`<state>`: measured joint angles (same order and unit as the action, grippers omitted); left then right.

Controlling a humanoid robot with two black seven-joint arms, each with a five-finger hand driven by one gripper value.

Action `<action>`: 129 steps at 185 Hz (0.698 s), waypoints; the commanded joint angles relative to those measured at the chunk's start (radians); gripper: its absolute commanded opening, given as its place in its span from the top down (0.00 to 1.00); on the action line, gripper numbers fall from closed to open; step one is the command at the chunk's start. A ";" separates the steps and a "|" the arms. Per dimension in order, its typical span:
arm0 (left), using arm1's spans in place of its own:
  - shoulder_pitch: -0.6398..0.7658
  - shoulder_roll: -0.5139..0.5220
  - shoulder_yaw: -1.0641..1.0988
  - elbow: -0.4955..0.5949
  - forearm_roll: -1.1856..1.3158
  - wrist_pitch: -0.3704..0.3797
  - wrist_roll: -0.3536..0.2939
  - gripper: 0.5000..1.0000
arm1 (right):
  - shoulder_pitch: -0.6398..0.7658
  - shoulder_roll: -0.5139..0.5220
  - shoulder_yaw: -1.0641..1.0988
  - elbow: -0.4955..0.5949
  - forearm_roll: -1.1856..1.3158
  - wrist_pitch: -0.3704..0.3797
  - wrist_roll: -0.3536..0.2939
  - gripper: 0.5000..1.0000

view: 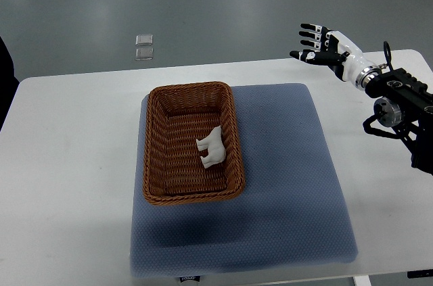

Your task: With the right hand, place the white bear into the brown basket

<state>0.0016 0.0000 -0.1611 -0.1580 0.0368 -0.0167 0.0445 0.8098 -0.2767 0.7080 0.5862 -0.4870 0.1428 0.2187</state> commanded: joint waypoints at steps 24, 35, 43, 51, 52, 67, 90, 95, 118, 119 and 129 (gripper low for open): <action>0.000 0.000 0.000 0.000 0.000 0.000 0.000 0.00 | -0.028 0.002 -0.001 -0.028 0.169 0.000 -0.016 0.18; 0.001 0.000 0.000 0.000 0.000 0.000 0.000 0.00 | -0.031 0.005 -0.001 -0.040 0.189 0.000 -0.016 0.18; 0.000 0.000 0.000 0.000 0.000 0.000 0.000 0.00 | -0.032 0.008 -0.001 -0.046 0.203 0.000 -0.016 0.18; 0.000 0.000 0.000 0.000 0.000 0.000 0.000 0.00 | -0.034 0.010 -0.001 -0.048 0.220 0.000 -0.016 0.18; 0.001 0.000 0.000 0.000 0.000 0.001 0.000 0.00 | -0.034 0.010 -0.001 -0.048 0.225 -0.002 -0.016 0.18; 0.000 0.000 0.000 0.000 0.000 0.000 0.000 0.00 | -0.040 0.011 -0.001 -0.048 0.254 -0.002 -0.016 0.17; 0.000 0.000 0.000 0.000 0.000 0.000 0.000 0.00 | -0.040 0.013 -0.001 -0.048 0.266 -0.002 -0.012 0.16; 0.001 0.000 0.000 0.000 0.000 0.000 0.000 0.00 | -0.041 0.013 -0.001 -0.048 0.266 -0.003 -0.009 0.16; 0.000 0.000 0.000 0.000 0.000 0.000 0.000 0.00 | -0.043 0.014 -0.001 -0.048 0.268 -0.002 -0.007 0.15; 0.000 0.000 0.000 0.000 0.000 0.000 0.000 0.00 | -0.043 0.014 -0.001 -0.048 0.268 -0.002 -0.007 0.15; 0.001 0.000 0.000 0.000 0.000 0.000 0.000 0.00 | -0.041 0.014 -0.001 -0.048 0.268 -0.002 -0.007 0.15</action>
<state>0.0025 0.0000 -0.1611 -0.1580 0.0368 -0.0166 0.0445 0.7684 -0.2625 0.7071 0.5384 -0.2205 0.1397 0.2110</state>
